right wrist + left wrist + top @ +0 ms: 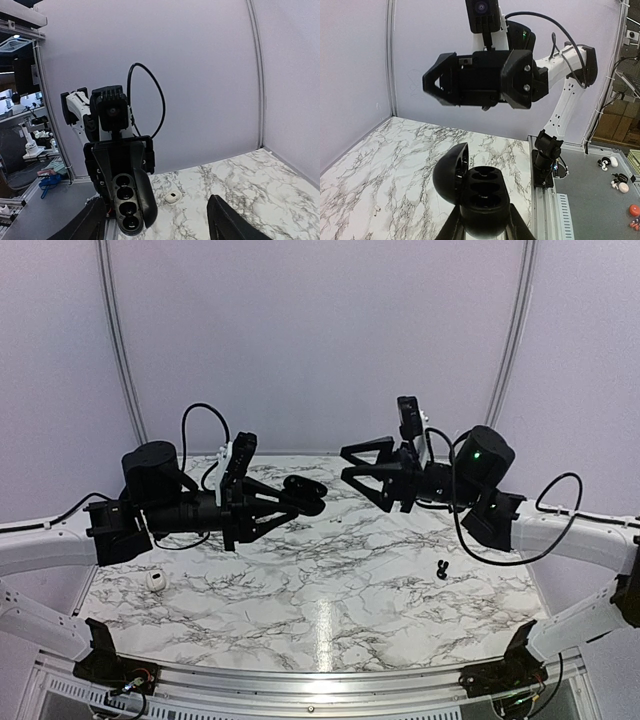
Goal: Insert the wireless bluetooth earbuds into the charging case
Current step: Pass from the right arm to the left, then move the right earbud to the center of the board.
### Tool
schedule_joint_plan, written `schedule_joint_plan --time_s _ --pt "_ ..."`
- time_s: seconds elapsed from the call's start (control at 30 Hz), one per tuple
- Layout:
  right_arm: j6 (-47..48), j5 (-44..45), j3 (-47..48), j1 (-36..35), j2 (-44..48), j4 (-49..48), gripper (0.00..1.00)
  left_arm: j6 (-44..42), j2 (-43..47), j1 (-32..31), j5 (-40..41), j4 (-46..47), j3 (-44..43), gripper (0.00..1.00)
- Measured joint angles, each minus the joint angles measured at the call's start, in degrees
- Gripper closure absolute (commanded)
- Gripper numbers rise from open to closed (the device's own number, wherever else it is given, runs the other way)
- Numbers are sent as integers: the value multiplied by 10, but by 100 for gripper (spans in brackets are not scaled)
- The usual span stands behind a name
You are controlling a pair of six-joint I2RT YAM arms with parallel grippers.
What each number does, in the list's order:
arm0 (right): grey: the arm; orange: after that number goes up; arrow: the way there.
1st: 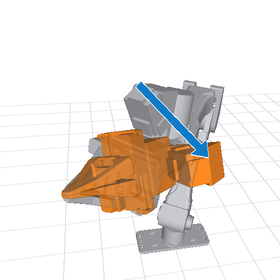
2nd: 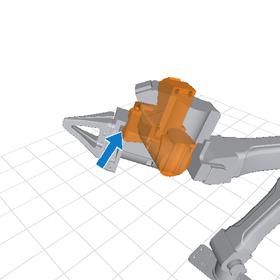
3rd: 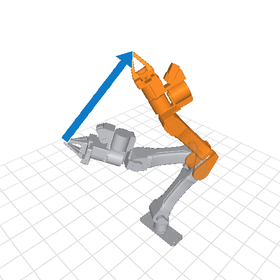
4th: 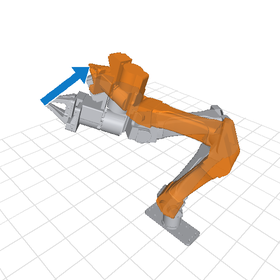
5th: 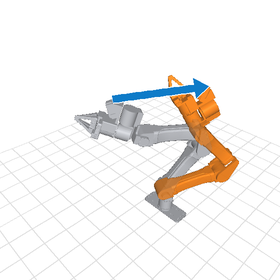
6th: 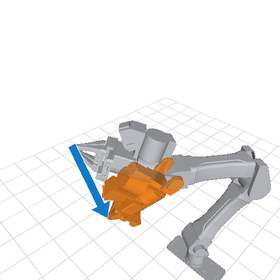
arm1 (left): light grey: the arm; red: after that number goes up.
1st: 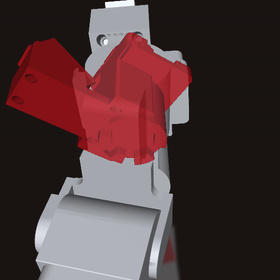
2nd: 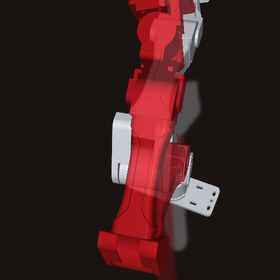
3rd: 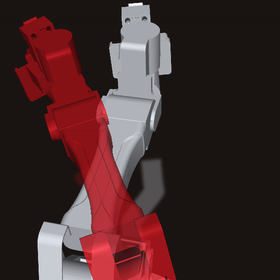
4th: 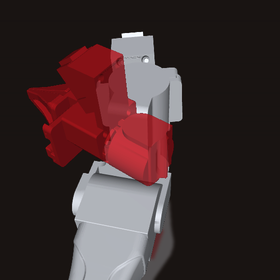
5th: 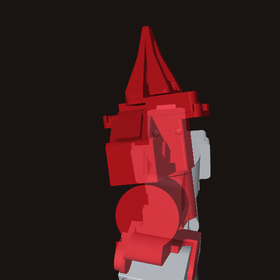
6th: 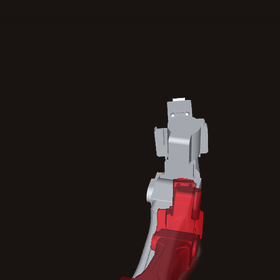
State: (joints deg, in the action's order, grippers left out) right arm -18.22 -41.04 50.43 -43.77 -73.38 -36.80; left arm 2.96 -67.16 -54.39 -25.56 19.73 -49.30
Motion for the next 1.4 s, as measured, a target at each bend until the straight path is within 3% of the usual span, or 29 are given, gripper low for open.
schedule_joint_plan --time_s 0.27,0.57,0.83,1.4 --pt "36 65 4 120 46 172 45 10 0 8 17 0 4 100" --pt "75 185 -36 296 41 434 50 14 0 15 27 -3 10 100" --pt "122 303 -40 301 -19 522 56 20 0 17 28 -3 16 100" --pt "25 315 -141 301 13 554 52 21 0 20 34 -3 23 100"
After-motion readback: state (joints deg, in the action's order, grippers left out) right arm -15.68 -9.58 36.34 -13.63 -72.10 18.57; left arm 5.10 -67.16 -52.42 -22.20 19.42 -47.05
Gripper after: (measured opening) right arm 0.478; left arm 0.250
